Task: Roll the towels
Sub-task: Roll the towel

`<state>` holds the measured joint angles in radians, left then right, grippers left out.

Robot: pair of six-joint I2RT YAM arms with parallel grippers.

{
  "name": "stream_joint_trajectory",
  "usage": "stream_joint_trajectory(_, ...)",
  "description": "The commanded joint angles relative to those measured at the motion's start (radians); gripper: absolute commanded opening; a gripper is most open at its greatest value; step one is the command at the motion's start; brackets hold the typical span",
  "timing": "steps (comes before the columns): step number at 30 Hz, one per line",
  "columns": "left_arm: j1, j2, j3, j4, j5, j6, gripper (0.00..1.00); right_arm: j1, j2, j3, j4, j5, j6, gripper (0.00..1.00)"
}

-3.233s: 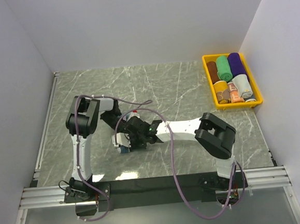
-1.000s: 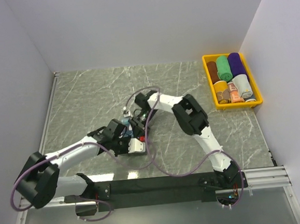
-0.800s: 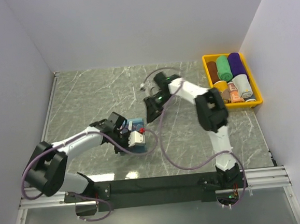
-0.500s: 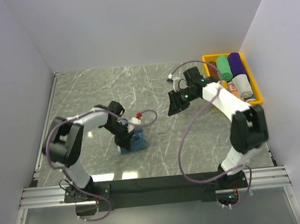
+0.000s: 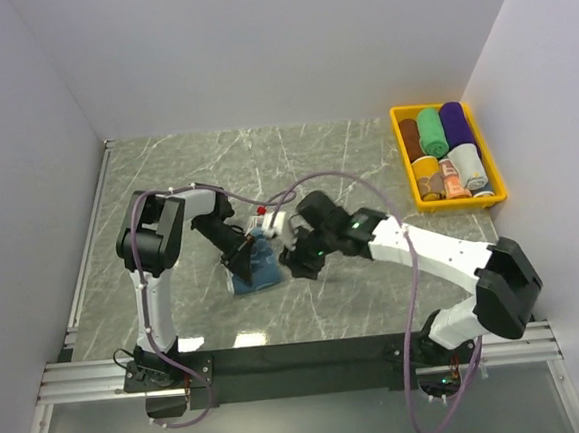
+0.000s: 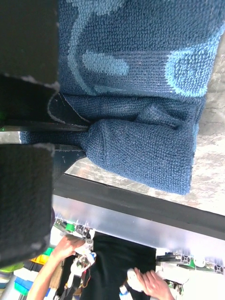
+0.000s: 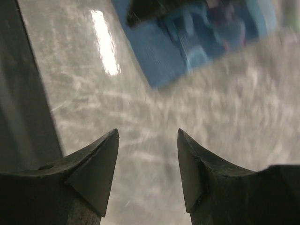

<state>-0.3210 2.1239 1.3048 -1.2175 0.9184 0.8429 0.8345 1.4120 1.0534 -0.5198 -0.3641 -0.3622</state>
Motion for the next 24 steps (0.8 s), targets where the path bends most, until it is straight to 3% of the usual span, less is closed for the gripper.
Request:
stream_joint_trajectory(1, -0.004, 0.079, 0.007, 0.124, -0.196, 0.074, 0.01, 0.093, 0.074, 0.03, 0.176, 0.161, -0.13, 0.6)
stream_joint_trajectory(5, 0.003, 0.094, 0.027, 0.119, -0.197, 0.074, 0.01, 0.208, 0.154, 0.008, 0.285, 0.198, -0.262, 0.62)
stream_joint_trajectory(12, 0.01, 0.114, 0.051, 0.113, -0.205, 0.081, 0.01, 0.267, 0.274, -0.017, 0.467, 0.249, -0.365, 0.62)
stream_joint_trajectory(18, 0.019, 0.123, 0.08, 0.104, -0.207, 0.082, 0.01, 0.267, 0.372, 0.002, 0.403, 0.182, -0.388, 0.51)
stream_joint_trajectory(21, 0.03, 0.119, 0.09, 0.105, -0.205, 0.078, 0.01, 0.267, 0.396, -0.007, 0.344, 0.131, -0.37, 0.36)
stream_joint_trajectory(22, 0.036, 0.117, 0.09, 0.11, -0.199, 0.076, 0.01, 0.265, 0.404, -0.003, 0.324, 0.099, -0.347, 0.18)
stream_joint_trajectory(24, 0.045, 0.091, 0.076, 0.121, -0.188, 0.076, 0.06, 0.265, 0.444, 0.034, 0.243, 0.074, -0.314, 0.01)
